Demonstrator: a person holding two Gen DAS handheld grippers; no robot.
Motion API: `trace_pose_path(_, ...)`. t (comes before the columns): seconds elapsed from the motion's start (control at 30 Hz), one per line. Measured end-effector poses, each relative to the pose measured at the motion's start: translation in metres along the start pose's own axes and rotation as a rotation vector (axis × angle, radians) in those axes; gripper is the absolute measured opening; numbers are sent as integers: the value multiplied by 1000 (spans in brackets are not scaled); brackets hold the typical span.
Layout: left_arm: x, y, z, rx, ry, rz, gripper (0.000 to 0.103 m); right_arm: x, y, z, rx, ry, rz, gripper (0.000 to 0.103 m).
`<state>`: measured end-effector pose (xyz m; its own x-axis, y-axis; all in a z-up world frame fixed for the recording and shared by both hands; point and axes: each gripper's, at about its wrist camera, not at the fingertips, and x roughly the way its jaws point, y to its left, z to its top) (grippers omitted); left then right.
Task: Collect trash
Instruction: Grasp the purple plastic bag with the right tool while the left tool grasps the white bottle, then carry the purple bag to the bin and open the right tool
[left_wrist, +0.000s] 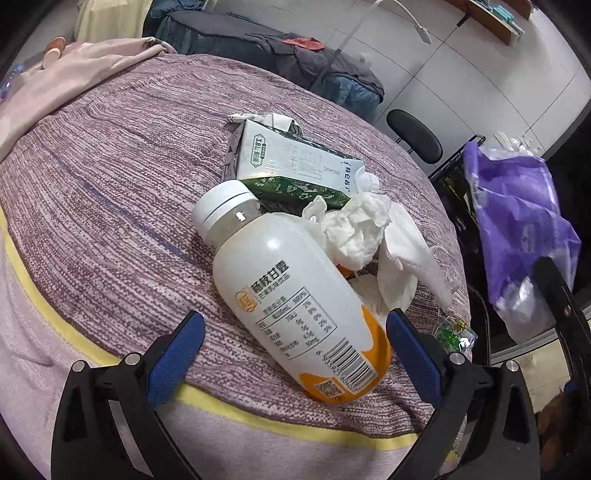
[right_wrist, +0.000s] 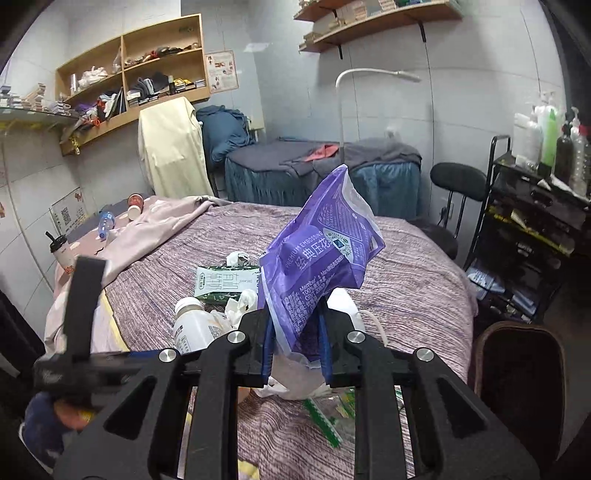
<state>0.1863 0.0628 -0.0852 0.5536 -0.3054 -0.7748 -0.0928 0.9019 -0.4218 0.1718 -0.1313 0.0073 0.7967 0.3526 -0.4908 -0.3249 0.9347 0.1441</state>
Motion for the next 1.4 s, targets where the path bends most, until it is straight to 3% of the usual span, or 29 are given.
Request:
trace_pose_path(0.2, 29, -13, 15, 21, 57, 59, 93, -27, -5, -13, 13, -28, 20, 20)
trace_pose_path(0.3, 35, -18, 16, 45, 34, 115, 78, -35, -14, -21, 32, -29, 21, 20)
trace_pose_path(0.53, 18, -8, 8, -5, -3, -15, 69, -50, -43, -31, 99, -48, 42, 20)
trace_pose_path(0.9, -53, -31, -15, 47, -196, -156, 65, -74, -77, -46, 178, -106, 44, 20)
trace_pose_path(1.13, -66, -64, -18, 116, -255, -220, 65, -94, -107, -55, 236, -135, -7, 20)
trace_pose_path(1.4, -65, -109, -24, 213, -241, -317, 65, -119, -153, -72, 311, -141, -116, 20)
